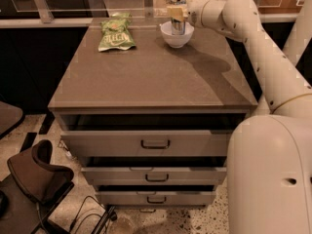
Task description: Pick redbull can from white bowl and place on counter
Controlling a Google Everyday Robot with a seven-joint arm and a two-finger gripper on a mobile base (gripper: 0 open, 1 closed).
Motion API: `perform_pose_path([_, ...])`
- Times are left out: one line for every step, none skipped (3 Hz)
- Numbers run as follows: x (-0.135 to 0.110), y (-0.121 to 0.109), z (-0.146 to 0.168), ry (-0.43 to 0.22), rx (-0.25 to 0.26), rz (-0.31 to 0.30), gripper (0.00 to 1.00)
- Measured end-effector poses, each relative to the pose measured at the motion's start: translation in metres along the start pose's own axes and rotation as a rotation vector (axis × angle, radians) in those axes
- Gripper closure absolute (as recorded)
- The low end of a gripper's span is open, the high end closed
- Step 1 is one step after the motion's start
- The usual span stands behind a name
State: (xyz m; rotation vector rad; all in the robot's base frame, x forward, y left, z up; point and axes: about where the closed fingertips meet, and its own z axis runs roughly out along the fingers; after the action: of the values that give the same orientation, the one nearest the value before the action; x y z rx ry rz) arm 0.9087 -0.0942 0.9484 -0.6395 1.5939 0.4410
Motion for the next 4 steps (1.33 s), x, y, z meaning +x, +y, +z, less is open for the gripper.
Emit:
perform_pose_path([-0.032,0.006,-0.025,-0.006,0.017,-0.050,1.00])
perform_pose_path([-0.059,0.016,-0.052,-0.012,0.042,-0.099,1.00])
perform_pose_path([-0.071,0.034,-0.077,-0.015,0.060,-0.124,1.00])
perform_pose_path([-0.066,0.062,-0.094,-0.016,0.048,-0.108,1.00])
